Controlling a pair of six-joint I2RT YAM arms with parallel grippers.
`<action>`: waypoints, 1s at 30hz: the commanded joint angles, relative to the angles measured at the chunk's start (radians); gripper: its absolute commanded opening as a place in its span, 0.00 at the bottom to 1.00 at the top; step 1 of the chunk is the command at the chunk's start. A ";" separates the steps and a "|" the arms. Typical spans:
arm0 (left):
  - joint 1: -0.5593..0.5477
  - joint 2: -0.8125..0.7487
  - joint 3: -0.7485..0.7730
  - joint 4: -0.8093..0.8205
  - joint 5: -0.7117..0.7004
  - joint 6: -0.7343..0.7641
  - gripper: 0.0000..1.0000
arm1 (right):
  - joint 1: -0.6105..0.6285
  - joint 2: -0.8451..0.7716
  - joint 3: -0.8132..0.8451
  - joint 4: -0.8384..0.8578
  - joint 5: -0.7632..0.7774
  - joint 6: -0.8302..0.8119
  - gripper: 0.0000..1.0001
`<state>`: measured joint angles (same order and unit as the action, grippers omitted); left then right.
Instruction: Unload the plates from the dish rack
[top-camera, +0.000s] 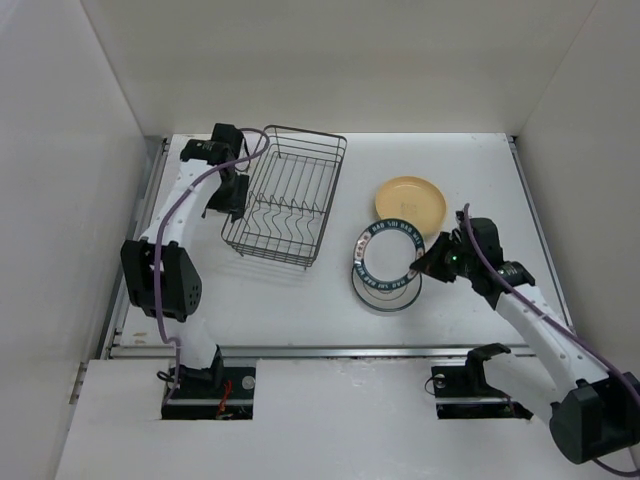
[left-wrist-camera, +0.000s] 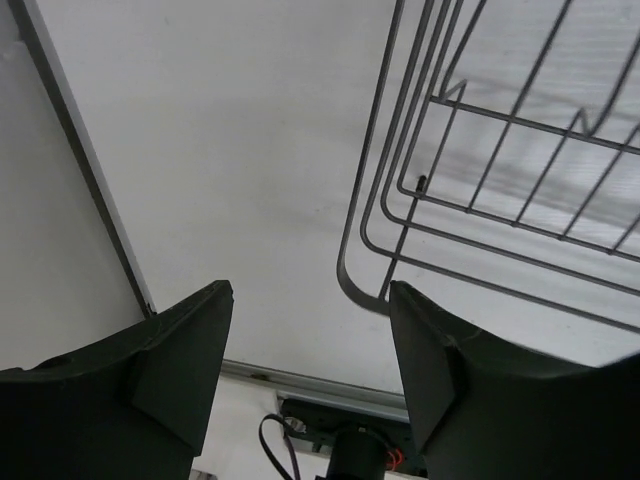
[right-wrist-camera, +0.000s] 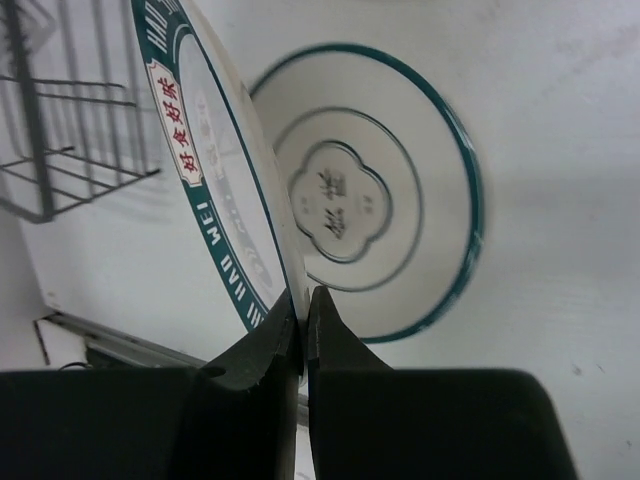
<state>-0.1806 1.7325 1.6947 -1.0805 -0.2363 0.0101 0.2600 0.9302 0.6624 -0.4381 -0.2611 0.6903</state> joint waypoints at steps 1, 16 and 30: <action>0.029 0.044 -0.035 0.036 -0.066 0.005 0.60 | -0.005 0.008 -0.026 -0.059 0.049 -0.020 0.00; 0.049 0.266 0.036 -0.009 0.098 -0.004 0.03 | -0.005 0.180 -0.043 -0.091 0.075 -0.031 0.73; 0.204 0.199 -0.038 -0.068 0.293 -0.114 0.00 | 0.022 0.259 0.046 -0.102 0.191 0.026 0.74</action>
<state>0.0025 1.9804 1.6871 -1.0931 0.0330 -0.0349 0.2661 1.1610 0.6456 -0.5686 -0.0937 0.7002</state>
